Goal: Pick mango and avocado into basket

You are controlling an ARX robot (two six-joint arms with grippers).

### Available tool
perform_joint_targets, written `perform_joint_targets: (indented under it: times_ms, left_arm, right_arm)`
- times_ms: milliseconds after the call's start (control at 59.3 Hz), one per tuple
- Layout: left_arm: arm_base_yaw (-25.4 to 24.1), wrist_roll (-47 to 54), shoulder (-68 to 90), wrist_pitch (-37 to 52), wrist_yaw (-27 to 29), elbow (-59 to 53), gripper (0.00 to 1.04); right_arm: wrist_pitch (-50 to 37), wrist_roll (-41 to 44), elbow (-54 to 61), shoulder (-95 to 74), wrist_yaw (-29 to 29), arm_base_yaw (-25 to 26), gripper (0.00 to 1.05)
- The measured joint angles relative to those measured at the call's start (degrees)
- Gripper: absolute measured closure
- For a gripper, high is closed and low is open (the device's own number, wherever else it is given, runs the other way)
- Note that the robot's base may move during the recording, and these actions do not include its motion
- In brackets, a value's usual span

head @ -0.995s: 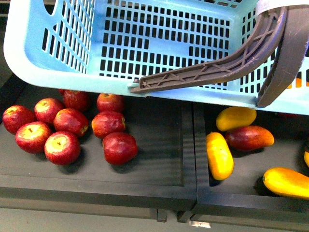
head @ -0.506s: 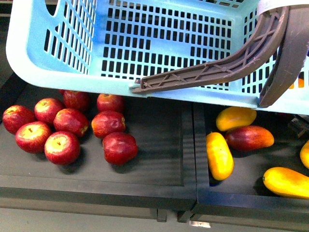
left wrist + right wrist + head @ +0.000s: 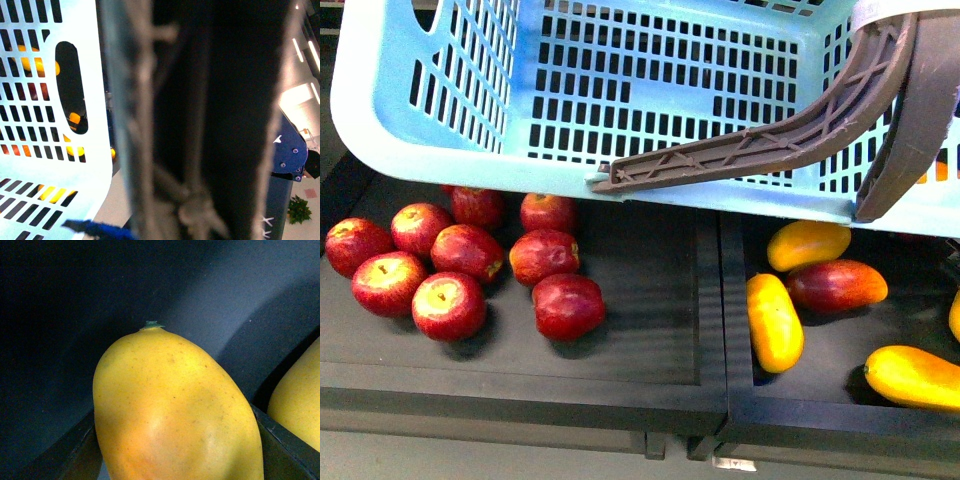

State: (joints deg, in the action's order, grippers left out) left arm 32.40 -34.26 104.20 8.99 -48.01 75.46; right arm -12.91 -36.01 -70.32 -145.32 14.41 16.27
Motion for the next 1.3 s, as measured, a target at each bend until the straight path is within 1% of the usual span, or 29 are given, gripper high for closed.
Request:
perform_joint_targets:
  times_ms: [135, 253, 354, 438, 556, 691, 759, 809, 843, 927, 995, 1096, 1214, 1298]
  left_arm:
    - [0.0, 0.0, 0.0, 0.0, 0.0, 0.0, 0.97]
    - [0.0, 0.0, 0.0, 0.0, 0.0, 0.0, 0.97]
    - [0.0, 0.0, 0.0, 0.0, 0.0, 0.0, 0.97]
    - [0.0, 0.0, 0.0, 0.0, 0.0, 0.0, 0.97]
    - [0.0, 0.0, 0.0, 0.0, 0.0, 0.0, 0.97]
    - [0.0, 0.0, 0.0, 0.0, 0.0, 0.0, 0.97]
    - [0.0, 0.0, 0.0, 0.0, 0.0, 0.0, 0.97]
    - [0.0, 0.0, 0.0, 0.0, 0.0, 0.0, 0.97]
    - [0.0, 0.0, 0.0, 0.0, 0.0, 0.0, 0.97]
    - [0.0, 0.0, 0.0, 0.0, 0.0, 0.0, 0.97]
    - [0.0, 0.0, 0.0, 0.0, 0.0, 0.0, 0.97]
    - [0.0, 0.0, 0.0, 0.0, 0.0, 0.0, 0.97]
    - [0.0, -0.1, 0.0, 0.0, 0.4, 0.0, 0.97]
    - [-0.3, 0.0, 0.0, 0.0, 1.1, 0.0, 0.97]
  right_arm:
    - [-1.9, 0.5, 2.2, 1.7, -0.3, 0.4, 0.34]
    - [-5.0, 1.0, 6.4, 6.1, 0.0, 0.5, 0.34]
    - [-8.4, 1.9, 10.6, 12.8, 0.9, 0.6, 0.34]
    - [-10.8, 2.6, 13.9, 20.6, 0.5, 0.7, 0.34]
    - [-11.0, 2.9, 17.7, 32.9, -2.5, 0.5, 0.35]
    - [-8.8, 3.1, 22.1, 48.6, -8.3, -1.3, 0.35]
    - [-6.3, 3.1, 24.7, 59.6, -13.0, -4.7, 0.35]
    - [-5.0, 3.1, 25.5, 64.1, -15.1, -7.0, 0.35]
    - [-4.4, 3.1, 25.8, 66.2, -15.8, -8.2, 0.35]
    - [-3.4, 3.6, 27.1, 72.0, -16.7, -14.0, 0.36]
    - [-3.4, 4.4, 27.6, 73.5, -15.8, -18.5, 0.37]
    - [-4.3, 5.8, 28.3, 72.8, -13.4, -23.8, 0.37]
    - [-4.8, 6.4, 28.9, 70.0, -11.3, -28.0, 0.37]
    - [-5.7, 7.1, 29.0, 68.3, -9.0, -29.7, 0.37]
